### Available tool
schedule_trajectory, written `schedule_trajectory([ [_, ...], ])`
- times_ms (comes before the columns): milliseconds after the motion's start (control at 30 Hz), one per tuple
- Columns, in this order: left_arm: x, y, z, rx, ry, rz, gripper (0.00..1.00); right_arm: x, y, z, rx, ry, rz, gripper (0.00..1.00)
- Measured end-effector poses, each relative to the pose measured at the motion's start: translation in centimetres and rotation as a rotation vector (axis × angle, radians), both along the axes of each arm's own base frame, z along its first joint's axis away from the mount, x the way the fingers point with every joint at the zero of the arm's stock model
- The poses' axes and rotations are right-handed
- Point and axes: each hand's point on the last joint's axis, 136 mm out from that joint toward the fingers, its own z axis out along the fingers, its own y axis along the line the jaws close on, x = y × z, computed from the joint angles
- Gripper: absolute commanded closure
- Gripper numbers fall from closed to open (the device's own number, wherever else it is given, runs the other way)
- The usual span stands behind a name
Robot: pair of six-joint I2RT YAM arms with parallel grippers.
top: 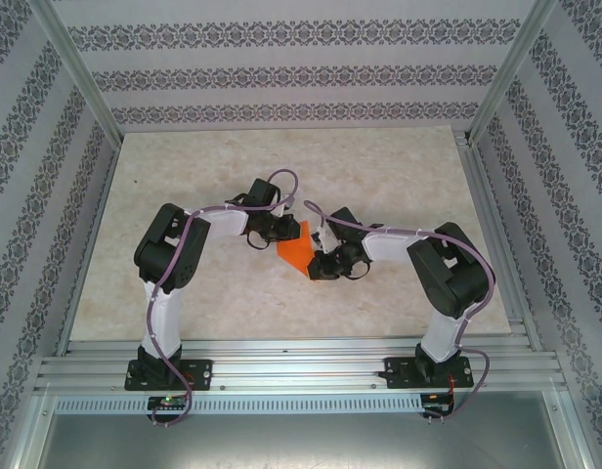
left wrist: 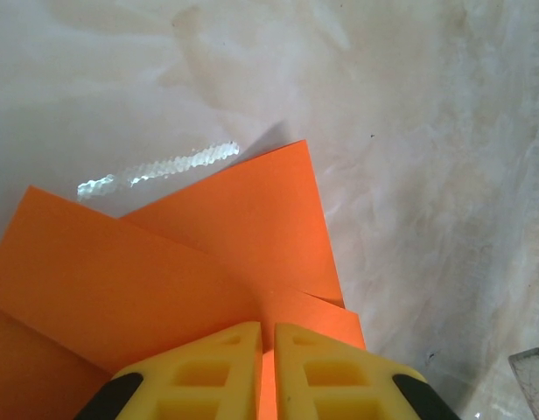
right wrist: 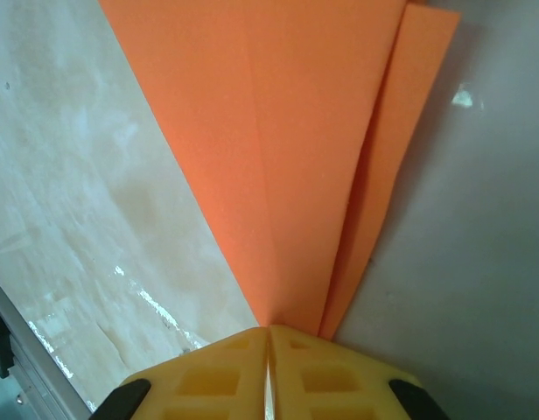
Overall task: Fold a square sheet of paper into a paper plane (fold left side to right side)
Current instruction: Fourth fold the wing at the center of the table, then turn over the paper at the center of the table.
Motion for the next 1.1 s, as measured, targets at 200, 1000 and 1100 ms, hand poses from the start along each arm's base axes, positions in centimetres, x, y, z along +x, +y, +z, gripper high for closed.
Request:
schedule_trajectory([
  [200,0.0,0.0,0.0,0.0,0.001,0.0,0.85,-0.9,-0.6,0.0,-0.016,0.016,0.015,0.9],
  [1000,-0.7,2.9,13.9,-0.17,-0.214,0.053,0.54,5.5,-1.5,6.3,0.104,-0.109,-0.114,0.56],
  [1100,-1.7,4.5,13.4,-0.165,-0.206,0.084,0.5,6.9,-0.8,6.0,0.11,-0.12,-0.114,0.57],
])
